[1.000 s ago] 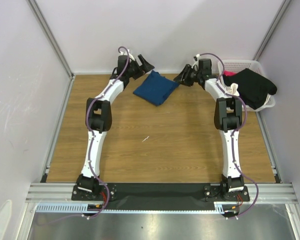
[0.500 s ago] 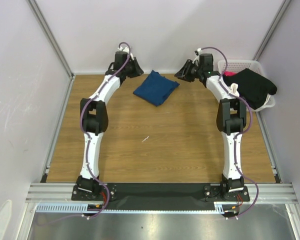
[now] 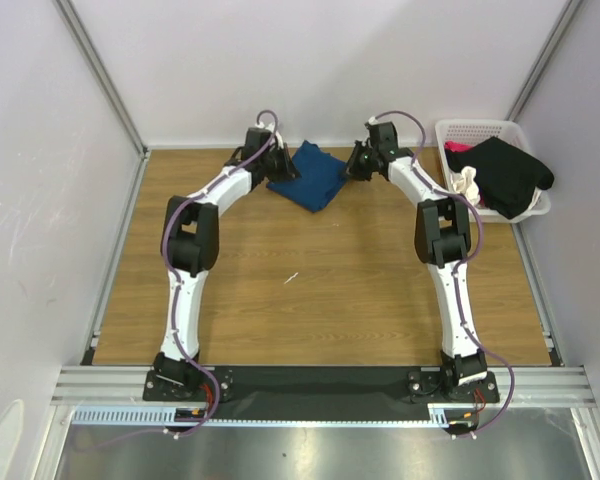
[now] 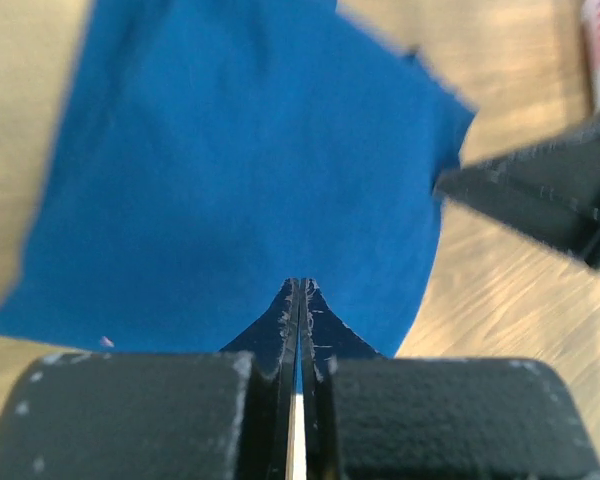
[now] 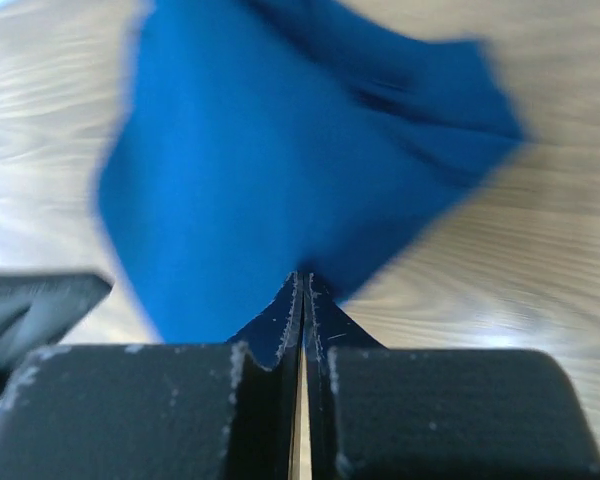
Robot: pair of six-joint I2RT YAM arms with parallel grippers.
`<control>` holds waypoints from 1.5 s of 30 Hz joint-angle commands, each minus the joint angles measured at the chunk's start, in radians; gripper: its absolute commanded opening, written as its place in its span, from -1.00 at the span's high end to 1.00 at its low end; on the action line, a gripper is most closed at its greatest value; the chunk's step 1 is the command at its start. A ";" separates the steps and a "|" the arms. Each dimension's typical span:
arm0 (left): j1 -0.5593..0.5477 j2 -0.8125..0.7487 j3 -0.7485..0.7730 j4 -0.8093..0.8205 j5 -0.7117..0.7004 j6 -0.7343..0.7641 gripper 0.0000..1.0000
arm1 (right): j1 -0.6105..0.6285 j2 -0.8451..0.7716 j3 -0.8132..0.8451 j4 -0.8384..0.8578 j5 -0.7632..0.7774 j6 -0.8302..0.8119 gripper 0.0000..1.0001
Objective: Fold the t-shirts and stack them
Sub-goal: Fold the tshirt
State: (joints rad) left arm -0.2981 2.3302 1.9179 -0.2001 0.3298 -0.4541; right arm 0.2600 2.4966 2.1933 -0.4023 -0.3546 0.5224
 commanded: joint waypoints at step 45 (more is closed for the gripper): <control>-0.032 -0.364 -0.448 -0.081 -0.069 0.138 0.99 | 0.110 -0.228 -0.156 -0.098 0.101 -0.094 0.95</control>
State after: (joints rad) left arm -0.3271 1.9526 1.5223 -0.3698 0.2230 -0.3065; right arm 0.3939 2.1925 2.0113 -0.5007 -0.2657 0.4431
